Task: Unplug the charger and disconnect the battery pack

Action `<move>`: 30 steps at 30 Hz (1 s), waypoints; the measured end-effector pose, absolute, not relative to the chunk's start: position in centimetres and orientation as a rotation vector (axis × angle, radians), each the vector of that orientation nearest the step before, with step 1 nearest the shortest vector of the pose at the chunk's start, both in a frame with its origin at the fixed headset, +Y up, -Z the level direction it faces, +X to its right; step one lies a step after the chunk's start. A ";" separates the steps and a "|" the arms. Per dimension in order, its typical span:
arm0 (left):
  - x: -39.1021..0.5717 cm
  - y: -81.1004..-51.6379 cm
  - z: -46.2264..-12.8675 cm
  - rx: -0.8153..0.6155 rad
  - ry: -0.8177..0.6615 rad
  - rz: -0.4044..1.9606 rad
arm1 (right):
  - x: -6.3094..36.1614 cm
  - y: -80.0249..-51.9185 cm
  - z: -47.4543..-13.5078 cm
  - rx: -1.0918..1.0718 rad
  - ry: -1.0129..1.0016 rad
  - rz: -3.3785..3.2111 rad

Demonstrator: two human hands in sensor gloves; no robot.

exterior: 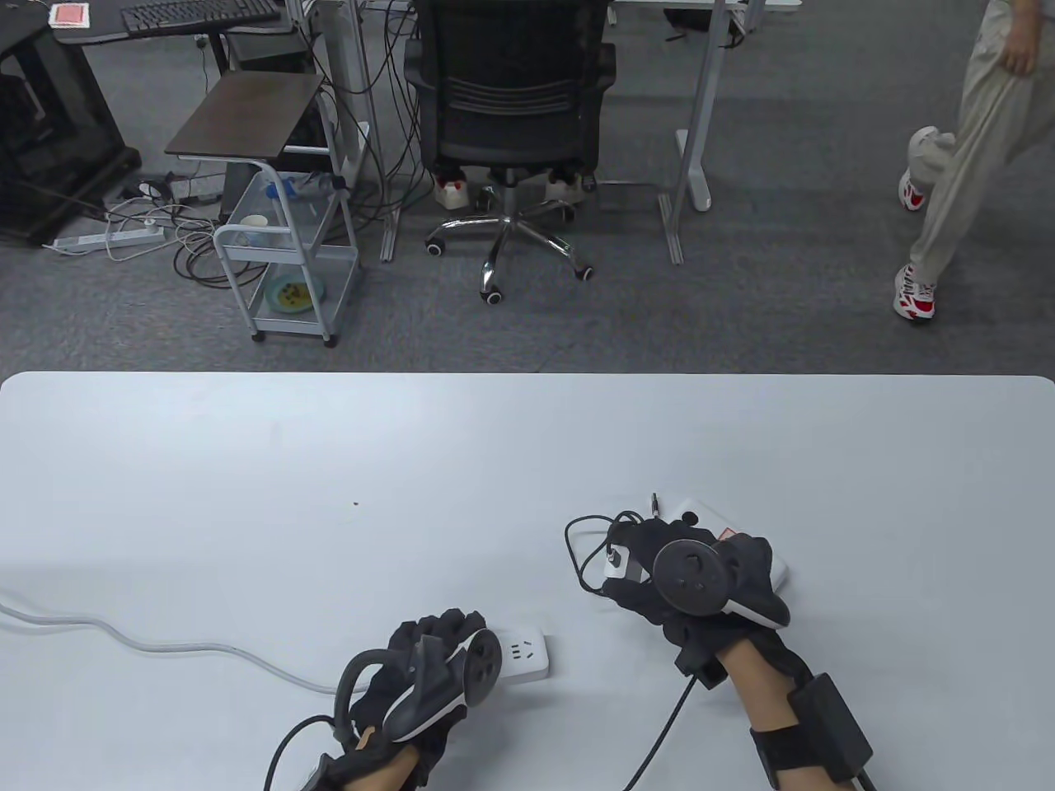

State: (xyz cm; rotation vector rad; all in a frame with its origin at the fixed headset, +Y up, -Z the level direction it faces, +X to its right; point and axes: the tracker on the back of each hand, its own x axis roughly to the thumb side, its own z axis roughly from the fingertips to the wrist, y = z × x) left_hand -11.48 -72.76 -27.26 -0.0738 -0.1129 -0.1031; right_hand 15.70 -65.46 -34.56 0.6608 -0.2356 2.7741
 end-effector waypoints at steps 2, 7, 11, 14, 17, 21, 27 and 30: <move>-11.7 -72.6 -27.3 -0.073 -0.109 -0.085 | 16.4 -65.5 -34.8 0.620 -0.209 2.751; -12.8 -72.6 -27.8 -0.072 -0.086 -0.060 | 17.9 -66.1 -35.6 0.538 -0.086 2.766; -13.6 -72.8 -28.1 -0.066 -0.063 -0.058 | 17.2 -67.5 -36.1 0.524 0.090 2.946; -14.1 -72.8 -28.3 -0.061 -0.045 -0.056 | 16.0 -68.8 -36.2 0.546 0.258 3.122; -14.3 -72.9 -28.4 -0.058 -0.039 -0.049 | 15.1 -69.7 -36.0 0.530 0.438 3.268; -14.4 -72.8 -28.4 -0.053 -0.035 -0.046 | 14.2 -71.1 -35.7 0.465 0.733 3.403; -14.5 -72.6 -28.3 -0.037 -0.033 -0.039 | 13.6 -73.4 -35.8 0.482 0.851 3.442; -14.7 -72.6 -28.4 -0.040 -0.029 -0.039 | 13.3 -73.9 -35.7 0.509 0.817 3.458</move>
